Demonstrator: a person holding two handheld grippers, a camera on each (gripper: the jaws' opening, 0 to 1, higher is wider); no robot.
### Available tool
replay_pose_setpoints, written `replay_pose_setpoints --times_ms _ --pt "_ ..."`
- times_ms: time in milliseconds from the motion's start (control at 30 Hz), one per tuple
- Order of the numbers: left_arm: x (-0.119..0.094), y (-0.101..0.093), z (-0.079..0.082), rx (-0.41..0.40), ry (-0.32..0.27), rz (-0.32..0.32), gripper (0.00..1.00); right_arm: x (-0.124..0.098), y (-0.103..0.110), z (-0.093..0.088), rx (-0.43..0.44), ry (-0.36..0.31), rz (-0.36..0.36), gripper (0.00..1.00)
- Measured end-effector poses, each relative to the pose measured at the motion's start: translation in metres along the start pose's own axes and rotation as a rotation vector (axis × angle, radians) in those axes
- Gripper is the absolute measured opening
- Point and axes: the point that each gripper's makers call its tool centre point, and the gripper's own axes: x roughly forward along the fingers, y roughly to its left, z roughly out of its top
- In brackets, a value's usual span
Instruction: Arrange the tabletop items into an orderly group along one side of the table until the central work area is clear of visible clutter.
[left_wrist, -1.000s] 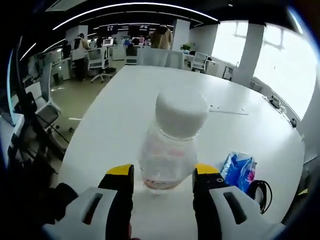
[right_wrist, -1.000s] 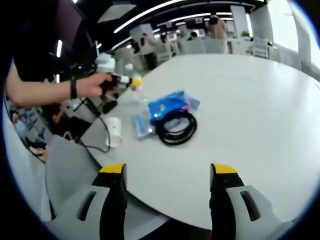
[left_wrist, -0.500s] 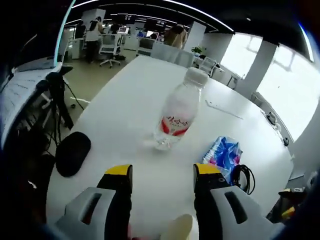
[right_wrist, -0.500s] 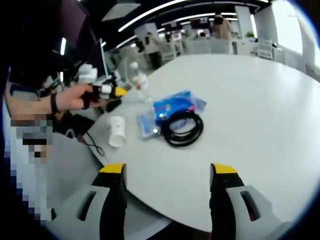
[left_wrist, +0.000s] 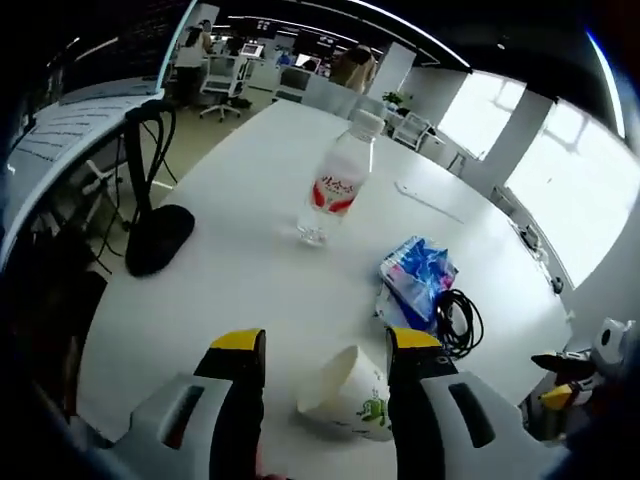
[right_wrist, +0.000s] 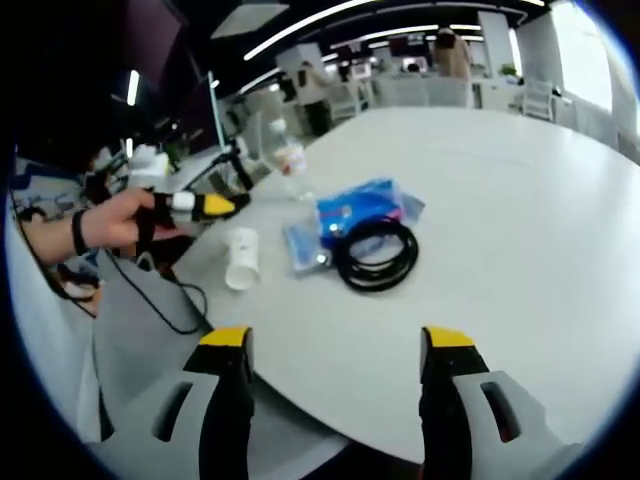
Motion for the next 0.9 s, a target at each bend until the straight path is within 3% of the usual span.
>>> replay_pose_setpoints --times_ms 167,267,400,567,900 --pt "-0.010 -0.007 -0.018 -0.033 0.017 -0.011 0.48 -0.001 0.000 0.000 0.005 -0.005 -0.002 0.66" --pt "-0.017 -0.011 -0.029 -0.097 0.022 -0.014 0.49 0.000 0.001 0.000 0.004 -0.006 -0.002 0.66" --pt "-0.021 -0.016 -0.047 -0.104 0.042 -0.008 0.49 0.001 0.002 0.001 0.009 -0.007 -0.006 0.66" --pt "-0.020 -0.011 -0.066 -0.165 0.075 0.004 0.49 0.003 0.005 0.002 0.008 -0.008 -0.006 0.66" --pt "-0.018 -0.007 -0.070 -0.293 0.098 0.011 0.48 0.005 0.009 0.000 0.001 0.010 -0.006 0.66"
